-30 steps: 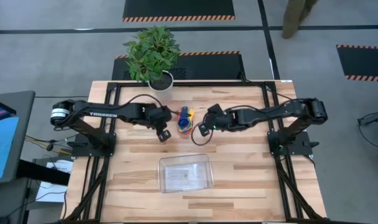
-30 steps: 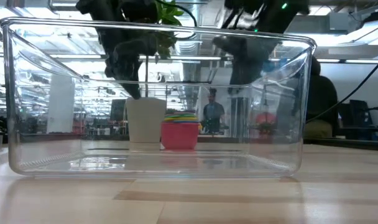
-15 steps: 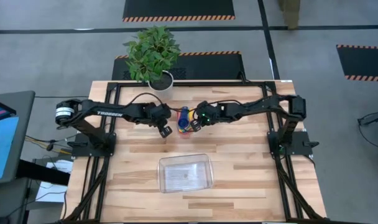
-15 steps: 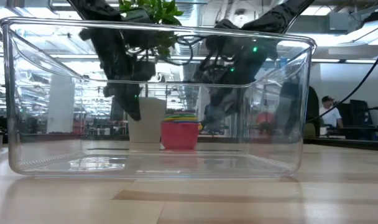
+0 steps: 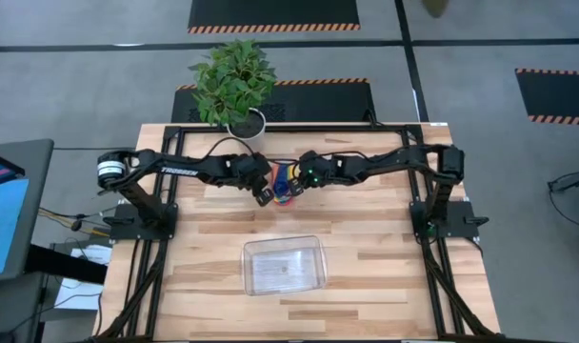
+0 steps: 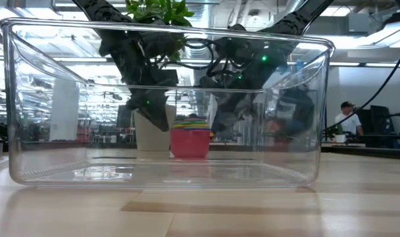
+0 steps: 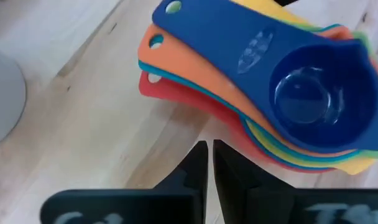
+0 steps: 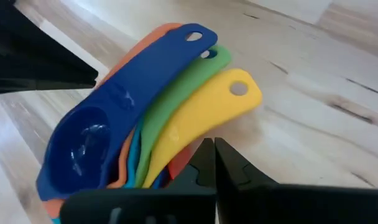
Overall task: Nest measuring cups in basket
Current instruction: Adjust the colored stacked measuring cups
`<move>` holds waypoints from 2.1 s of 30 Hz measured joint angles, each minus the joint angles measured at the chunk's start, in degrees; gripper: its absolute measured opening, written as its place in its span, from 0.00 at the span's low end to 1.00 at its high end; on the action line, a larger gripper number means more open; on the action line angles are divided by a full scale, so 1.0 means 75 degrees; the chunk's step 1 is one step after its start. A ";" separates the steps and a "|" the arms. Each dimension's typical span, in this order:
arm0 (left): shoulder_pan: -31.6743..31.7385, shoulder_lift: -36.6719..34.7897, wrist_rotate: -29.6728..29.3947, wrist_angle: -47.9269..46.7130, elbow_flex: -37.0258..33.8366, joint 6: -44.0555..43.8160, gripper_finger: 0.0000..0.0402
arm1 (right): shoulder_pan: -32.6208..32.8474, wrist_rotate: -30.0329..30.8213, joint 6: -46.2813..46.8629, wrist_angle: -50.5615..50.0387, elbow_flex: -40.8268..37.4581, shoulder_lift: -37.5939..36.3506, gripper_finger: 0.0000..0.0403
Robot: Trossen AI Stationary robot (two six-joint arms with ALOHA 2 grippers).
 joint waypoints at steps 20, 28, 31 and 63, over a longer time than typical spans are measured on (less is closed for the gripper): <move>-0.0032 0.0933 0.0143 0.0606 0.0650 0.0392 0.03 | 0.0035 -0.0079 -0.0186 0.0285 0.0000 0.0041 0.03; -0.0067 0.0901 0.0227 -0.0059 0.0656 0.0368 0.03 | 0.0161 -0.0014 -0.0134 -0.0030 -0.0003 0.0038 0.04; -0.0101 0.0844 0.0348 -0.0260 0.0664 0.0356 0.03 | 0.0158 -0.0002 -0.0028 -0.0115 -0.0003 -0.0020 0.06; -0.0267 0.0064 0.0137 -0.2535 0.0650 0.0511 0.03 | 0.1912 0.0244 0.0692 -0.0213 0.0000 -0.0789 0.07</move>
